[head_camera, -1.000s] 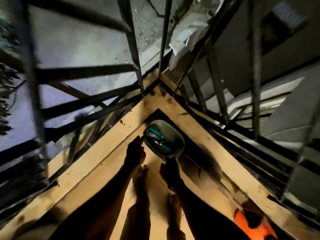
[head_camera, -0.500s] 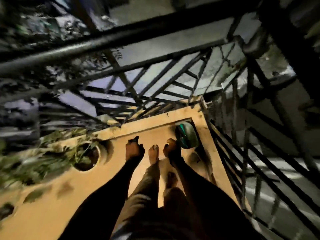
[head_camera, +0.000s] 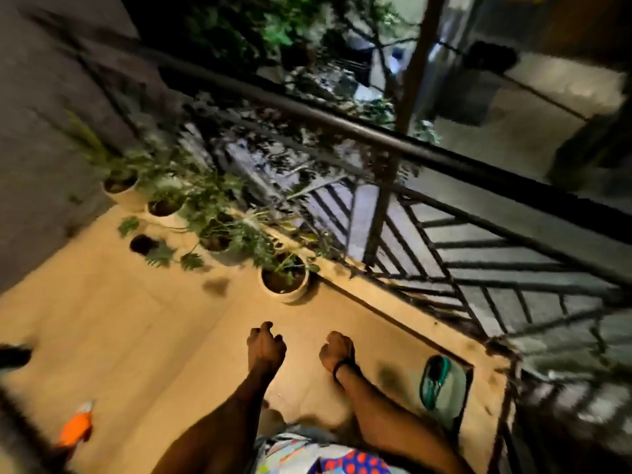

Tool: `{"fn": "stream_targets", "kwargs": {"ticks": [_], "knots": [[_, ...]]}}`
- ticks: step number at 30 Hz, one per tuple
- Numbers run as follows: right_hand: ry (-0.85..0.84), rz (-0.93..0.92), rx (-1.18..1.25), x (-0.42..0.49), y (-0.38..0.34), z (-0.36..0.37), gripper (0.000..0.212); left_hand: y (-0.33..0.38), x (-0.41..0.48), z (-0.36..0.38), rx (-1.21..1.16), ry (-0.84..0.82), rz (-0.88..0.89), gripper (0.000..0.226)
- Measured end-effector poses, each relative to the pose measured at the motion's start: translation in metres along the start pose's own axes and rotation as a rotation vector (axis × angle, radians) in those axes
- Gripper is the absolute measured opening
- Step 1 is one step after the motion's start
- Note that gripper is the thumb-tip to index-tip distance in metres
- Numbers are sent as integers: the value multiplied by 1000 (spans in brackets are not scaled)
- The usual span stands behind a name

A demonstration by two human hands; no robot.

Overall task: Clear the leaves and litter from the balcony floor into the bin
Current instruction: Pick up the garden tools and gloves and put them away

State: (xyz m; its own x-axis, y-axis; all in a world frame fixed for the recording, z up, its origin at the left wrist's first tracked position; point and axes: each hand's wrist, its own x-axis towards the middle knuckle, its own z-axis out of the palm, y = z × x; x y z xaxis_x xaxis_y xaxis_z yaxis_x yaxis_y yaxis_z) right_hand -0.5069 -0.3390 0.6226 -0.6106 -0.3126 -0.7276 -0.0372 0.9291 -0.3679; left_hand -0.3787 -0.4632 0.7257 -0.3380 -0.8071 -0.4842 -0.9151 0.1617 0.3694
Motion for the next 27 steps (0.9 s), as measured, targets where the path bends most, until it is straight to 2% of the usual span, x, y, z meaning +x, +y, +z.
{"fn": "stream_targets", "kwargs": {"ticks": [3, 7, 11, 17, 19, 25, 27], "knots": [[-82, -129, -100, -70, -88, -15, 37, -45, 13, -39, -115, 76, -90, 46], [-104, -269, -299, -92, -177, 38, 39, -127, 36, -97, -221, 188, -217, 43], [-157, -373, -320, -119, -274, 96, 34, -215, 69, -155, -316, 282, -321, 43], [-239, -443, -388, -135, -373, 188, 29, -313, 99, -213, -405, 345, -481, 41], [-260, -537, -491, -131, -404, 213, 30, -341, 113, -224, -447, 355, -523, 41], [-353, -653, -723, -109, -501, 286, 37, -411, 155, -243, -581, 394, -728, 43], [-386, -699, -834, -100, -537, 316, 37, -434, 167, -253, -657, 412, -843, 44]]}}
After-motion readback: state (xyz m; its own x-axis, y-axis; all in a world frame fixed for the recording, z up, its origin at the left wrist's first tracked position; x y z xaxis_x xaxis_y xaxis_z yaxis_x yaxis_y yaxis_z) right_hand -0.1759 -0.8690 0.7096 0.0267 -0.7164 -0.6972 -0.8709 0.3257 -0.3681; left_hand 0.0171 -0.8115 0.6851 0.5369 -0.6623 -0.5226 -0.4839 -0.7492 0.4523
